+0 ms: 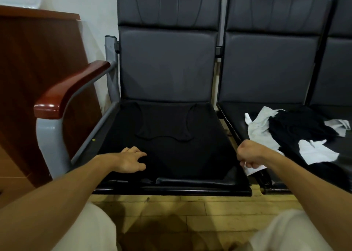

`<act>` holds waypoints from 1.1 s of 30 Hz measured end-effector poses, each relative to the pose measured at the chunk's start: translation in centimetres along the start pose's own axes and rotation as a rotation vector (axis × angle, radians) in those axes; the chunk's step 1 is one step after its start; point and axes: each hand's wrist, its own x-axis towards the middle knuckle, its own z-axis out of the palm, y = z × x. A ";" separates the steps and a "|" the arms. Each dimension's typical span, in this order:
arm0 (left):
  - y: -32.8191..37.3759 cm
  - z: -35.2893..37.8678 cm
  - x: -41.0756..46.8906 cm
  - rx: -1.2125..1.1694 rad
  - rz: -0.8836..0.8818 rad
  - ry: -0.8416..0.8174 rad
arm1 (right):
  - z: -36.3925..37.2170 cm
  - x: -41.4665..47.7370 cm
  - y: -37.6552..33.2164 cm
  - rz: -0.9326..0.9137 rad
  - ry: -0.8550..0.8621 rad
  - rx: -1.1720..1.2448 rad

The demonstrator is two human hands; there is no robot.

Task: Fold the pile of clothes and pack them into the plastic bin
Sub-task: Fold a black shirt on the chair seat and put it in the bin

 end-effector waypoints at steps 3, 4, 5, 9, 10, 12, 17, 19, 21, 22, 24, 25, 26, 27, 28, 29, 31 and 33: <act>0.3 0.0 -0.3 0.006 0.010 0.037 | 0.2 -0.5 -0.1 -0.041 0.062 -0.146; 0.4 0.0 -0.5 0.033 0.016 0.071 | 0.2 -0.6 -0.2 -0.089 0.119 -0.192; 0.4 0.1 -0.7 0.071 0.028 0.118 | 0.3 -0.6 -0.2 -0.153 0.168 -0.230; -0.1 0.3 -1.5 0.085 0.075 0.250 | 1.5 -0.7 -1.2 -0.530 0.169 -0.288; -0.4 0.2 -1.7 0.052 0.075 0.233 | 1.8 -0.9 -1.6 -0.578 0.108 -0.285; -1.0 0.1 -2.3 0.024 0.078 0.158 | 2.4 -1.2 -2.2 -0.550 -0.037 -0.289; -2.5 0.3 -2.8 0.067 0.170 0.164 | 2.1 -1.6 -2.2 -0.413 -0.138 -0.470; -2.8 0.3 -2.9 0.083 0.200 0.197 | 1.8 -2.2 -2.4 -0.393 -0.170 -0.536; -2.9 0.3 -3.1 0.049 0.215 0.229 | 1.6 -2.7 -2.5 -0.392 -0.182 -0.587; -2.9 0.2 -3.2 0.012 0.216 0.254 | 1.6 -2.9 -2.5 -0.411 -0.180 -0.587; -2.7 0.1 -3.2 -0.087 0.214 0.313 | 2.0 -3.2 -2.7 -0.475 -0.200 -0.556; -2.5 0.0 -3.2 -0.127 0.212 0.338 | 2.4 -3.3 -2.9 -0.508 -0.227 -0.558; -2.4 0.0 -3.2 -0.155 0.207 0.358 | 2.9 -3.4 -3.1 -0.528 -0.252 -0.594; -2.2 -0.1 -3.1 -0.173 0.200 0.374 | 3.6 -3.5 -3.3 -0.542 -0.269 -0.655; -2.1 -0.1 -3.0 -0.184 0.192 0.386 | 4.1 -3.5 -3.5 -0.560 -0.271 -0.711; -2.0 -0.1 -3.0 -0.184 0.187 0.394 | 4.4 -3.5 -3.5 -0.576 -0.258 -0.741; -2.0 -0.1 -3.0 -0.171 0.177 0.389 | 4.5 -3.5 -3.1 -0.599 -0.235 -0.716; -2.4 -0.2 -3.4 -0.172 0.148 0.347 | 4.2 -3.5 -2.7 -0.606 -0.231 -0.661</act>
